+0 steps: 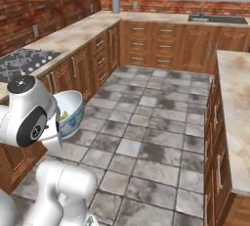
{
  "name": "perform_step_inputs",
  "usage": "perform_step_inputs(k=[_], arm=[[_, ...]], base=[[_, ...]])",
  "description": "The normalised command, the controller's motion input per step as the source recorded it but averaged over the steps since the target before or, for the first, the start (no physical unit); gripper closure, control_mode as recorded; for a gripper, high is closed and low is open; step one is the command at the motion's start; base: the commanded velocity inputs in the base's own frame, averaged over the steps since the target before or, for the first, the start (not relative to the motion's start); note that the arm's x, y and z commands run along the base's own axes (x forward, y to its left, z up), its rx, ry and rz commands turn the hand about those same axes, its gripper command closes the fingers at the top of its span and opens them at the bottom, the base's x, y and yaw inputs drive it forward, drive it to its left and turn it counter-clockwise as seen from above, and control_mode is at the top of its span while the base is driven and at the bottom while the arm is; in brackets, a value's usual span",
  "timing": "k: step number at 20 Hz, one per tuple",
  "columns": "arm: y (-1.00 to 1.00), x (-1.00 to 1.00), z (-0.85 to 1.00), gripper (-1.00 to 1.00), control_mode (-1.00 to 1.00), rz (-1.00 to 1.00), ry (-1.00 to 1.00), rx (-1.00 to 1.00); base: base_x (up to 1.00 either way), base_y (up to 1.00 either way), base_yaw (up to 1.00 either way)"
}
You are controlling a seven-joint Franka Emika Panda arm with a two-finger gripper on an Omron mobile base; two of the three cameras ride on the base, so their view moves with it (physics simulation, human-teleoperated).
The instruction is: Place the bowl with the lemon wedge and mushroom on the second highest shelf of the fridge. Place the bowl with the steak and chicken drumstick on the top shelf of the fridge.
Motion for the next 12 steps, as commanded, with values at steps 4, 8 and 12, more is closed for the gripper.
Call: perform_step_inputs(k=[4,8,12], arm=[[0.0,0.0,0.0,1.0,1.0,0.0,0.0,0.0],[0.0,0.0,0.0,1.0,1.0,0.0,0.0,0.0],[0.0,0.0,0.0,1.0,1.0,0.0,0.0,0.0]], base=[[1.0,-0.26,-0.18],[1.0,-0.25,-0.16],[1.0,-0.26,-0.15]])
